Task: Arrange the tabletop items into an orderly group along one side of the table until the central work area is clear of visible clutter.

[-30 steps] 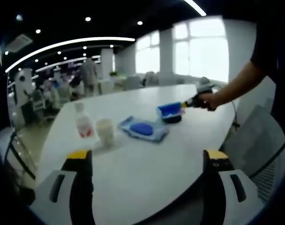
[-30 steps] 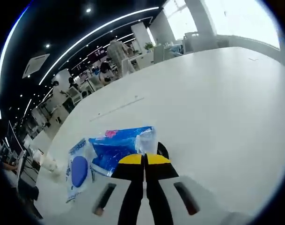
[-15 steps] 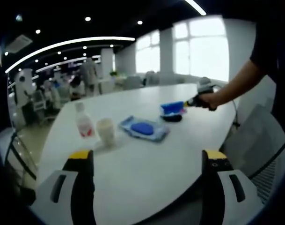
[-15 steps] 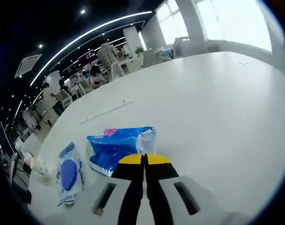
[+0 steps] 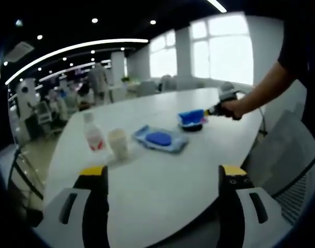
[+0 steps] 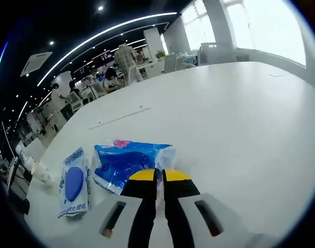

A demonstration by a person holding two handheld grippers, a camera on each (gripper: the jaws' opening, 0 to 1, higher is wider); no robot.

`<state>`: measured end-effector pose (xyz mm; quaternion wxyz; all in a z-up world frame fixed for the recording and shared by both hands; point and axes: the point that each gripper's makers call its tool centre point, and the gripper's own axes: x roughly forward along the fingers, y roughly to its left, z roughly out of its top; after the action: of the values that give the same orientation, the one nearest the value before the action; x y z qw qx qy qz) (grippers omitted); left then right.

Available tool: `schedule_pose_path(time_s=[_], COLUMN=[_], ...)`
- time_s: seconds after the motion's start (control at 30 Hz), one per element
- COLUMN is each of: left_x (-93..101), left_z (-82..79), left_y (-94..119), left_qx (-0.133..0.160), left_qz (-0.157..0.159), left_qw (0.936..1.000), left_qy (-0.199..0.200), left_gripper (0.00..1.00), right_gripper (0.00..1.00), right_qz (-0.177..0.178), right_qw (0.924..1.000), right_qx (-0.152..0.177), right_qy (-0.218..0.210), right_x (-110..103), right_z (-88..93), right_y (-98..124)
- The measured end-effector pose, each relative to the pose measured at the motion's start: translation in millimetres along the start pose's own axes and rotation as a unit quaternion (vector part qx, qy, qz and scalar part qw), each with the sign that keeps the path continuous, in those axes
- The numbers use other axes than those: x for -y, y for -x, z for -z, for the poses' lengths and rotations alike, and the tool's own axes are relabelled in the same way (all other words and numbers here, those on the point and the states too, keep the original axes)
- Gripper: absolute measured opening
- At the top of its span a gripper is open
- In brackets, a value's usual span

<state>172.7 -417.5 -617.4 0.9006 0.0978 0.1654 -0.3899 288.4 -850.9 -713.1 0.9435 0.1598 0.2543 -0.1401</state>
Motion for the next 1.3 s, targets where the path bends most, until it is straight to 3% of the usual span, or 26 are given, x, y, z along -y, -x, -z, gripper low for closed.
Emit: schedule_pose_path(time_s=[0.07,0.5,0.7,1.07,1.3], left_x=[-0.3,-0.9,-6.4,-9.1,-16.0], left_z=[0.3,-3.9,-14.6,-50.7,-64.5], left_y=[0,-17,-28,-61,-81], left_qx=[-0.002,-0.027,-0.026,-0.023,-0.029], left_qz=[-0.001,0.024,0.033,0.058,0.063], left_qw=[1.0,0.9988,0.9989,0.997,0.9955], left_qy=[-0.002,-0.031,-0.02,-0.045,-0.066], left_gripper=[0.83,0.83,0.83,0.83,0.83], right_gripper=[0.05,0.2,0.25,0.34,0.36], right_qz=[0.005,0.001,0.001,0.014,0.013], right_qw=[0.9999,0.9999,1.0,0.9997,0.9994], right_qx=[0.003,0.005,0.007,0.019,0.023], right_qy=[0.015,0.014,0.004,-0.009,-0.021], right_x=[2,-7,-15,-33,-45], right_z=[-0.7,6.8,12.7,21.2,26.6], right_y=[2,16,23,39,45])
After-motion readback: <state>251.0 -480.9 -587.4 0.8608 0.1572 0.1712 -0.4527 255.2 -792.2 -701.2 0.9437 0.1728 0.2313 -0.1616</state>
